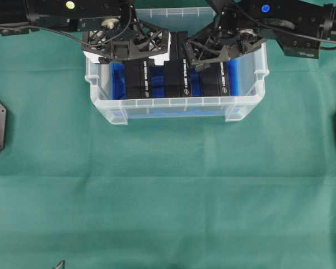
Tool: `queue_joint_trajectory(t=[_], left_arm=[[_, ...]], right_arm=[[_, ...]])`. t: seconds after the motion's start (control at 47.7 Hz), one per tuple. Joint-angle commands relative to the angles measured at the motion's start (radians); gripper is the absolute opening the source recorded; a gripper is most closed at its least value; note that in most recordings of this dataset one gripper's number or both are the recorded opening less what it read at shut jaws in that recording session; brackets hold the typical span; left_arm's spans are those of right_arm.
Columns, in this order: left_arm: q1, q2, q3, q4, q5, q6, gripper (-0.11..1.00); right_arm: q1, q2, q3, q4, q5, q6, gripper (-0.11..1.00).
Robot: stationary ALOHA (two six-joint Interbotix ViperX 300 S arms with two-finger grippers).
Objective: Take the box out of the case with both arms.
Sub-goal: 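Close left gripper on left box, right gripper on right box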
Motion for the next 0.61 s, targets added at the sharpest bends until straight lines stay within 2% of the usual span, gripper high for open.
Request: queue_joint_trajectory(t=[0.0, 0.461, 0.524, 0.587], left_arm=[[-0.005, -0.011, 0.018, 0.002, 0.015, 0.003, 0.90], [-0.014, -0.011, 0.012, -0.009, 0.066, 0.020, 0.89], [-0.014, -0.012, 0.006, -0.009, 0.110, 0.023, 0.86], [-0.017, -0.020, 0.006, -0.009, 0.127, 0.026, 0.78]], right_arm=[[0.000, -0.008, 0.012, 0.003, 0.005, 0.006, 0.95], [0.000, -0.008, 0.011, 0.003, 0.008, 0.008, 0.94], [0.000, -0.008, 0.011, 0.002, 0.009, 0.012, 0.90], [0.002, -0.008, 0.011, 0.000, 0.009, 0.026, 0.80]])
